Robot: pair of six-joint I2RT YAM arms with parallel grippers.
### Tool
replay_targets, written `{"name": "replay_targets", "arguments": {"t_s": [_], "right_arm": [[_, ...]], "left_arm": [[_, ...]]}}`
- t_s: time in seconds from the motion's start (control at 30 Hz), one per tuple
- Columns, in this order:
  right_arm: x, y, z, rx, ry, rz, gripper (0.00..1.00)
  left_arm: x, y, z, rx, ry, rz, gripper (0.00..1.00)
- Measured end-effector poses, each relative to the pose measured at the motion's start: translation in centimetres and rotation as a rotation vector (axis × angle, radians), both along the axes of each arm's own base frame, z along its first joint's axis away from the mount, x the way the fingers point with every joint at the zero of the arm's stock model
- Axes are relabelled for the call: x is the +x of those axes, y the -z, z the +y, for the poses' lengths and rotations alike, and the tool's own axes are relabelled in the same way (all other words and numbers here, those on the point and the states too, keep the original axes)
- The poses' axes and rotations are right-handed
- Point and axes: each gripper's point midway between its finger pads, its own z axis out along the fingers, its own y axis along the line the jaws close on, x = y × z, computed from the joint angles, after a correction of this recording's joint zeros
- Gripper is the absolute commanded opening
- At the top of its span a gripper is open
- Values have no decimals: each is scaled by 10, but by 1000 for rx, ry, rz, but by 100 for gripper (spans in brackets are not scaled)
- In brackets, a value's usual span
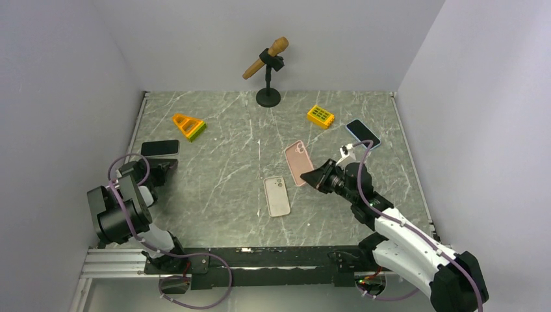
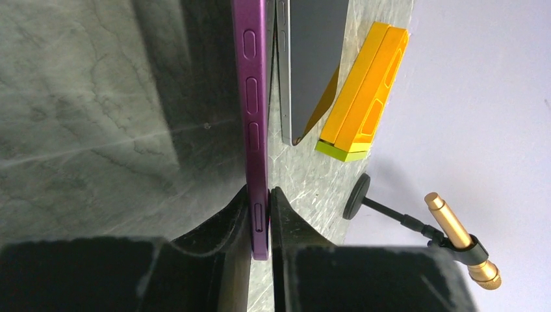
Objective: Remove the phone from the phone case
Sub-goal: Place the phone at the center of the board, then place the phone case at the center of the board.
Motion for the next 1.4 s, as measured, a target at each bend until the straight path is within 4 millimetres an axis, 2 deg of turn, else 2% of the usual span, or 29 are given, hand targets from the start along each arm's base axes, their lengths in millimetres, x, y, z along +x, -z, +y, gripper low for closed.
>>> {"name": "replay_targets", "arguments": {"t_s": [0.07, 0.17, 0.27, 0.47, 0.57, 0.73, 0.87, 0.97, 1.13, 1.23, 1.3, 1.4], "right_arm": [[-8, 10, 1, 5, -10, 27, 0], [-17, 24, 2, 11, -17, 69, 0], [-23, 36, 2, 18, -21, 109, 0], [-26, 39, 2, 37, -19, 134, 0], [-27, 36, 2, 48, -19, 130, 0], [-30, 40, -2, 36, 1, 153, 0], [-31, 50, -10, 16, 42, 179, 0], [-34, 65, -14, 8, 63, 217, 0], [-41, 101, -20, -15, 107, 307, 1], [-44, 115, -19, -16, 123, 339, 2], [-46, 120, -13, -14, 112, 350, 8], [-50, 121, -1, -3, 88, 349, 31]], "left_arm": [[1, 1, 0, -2, 1, -2, 23], [0, 6, -2, -20, 6, 7, 38], [0, 11, -8, -61, 12, 15, 61], [8, -7, -13, -93, 24, -30, 98], [12, -14, -15, -113, 40, -2, 100], [8, -11, -25, -183, 75, 73, 99], [-6, -12, -36, -209, 91, 104, 99], [-12, -15, -42, -195, 109, 108, 99], [-8, -22, -56, -181, 174, 81, 99], [-4, -29, -67, -176, 220, 50, 99], [-2, -31, -71, -169, 242, 35, 99], [0, -35, -73, -158, 257, 17, 99]]}}
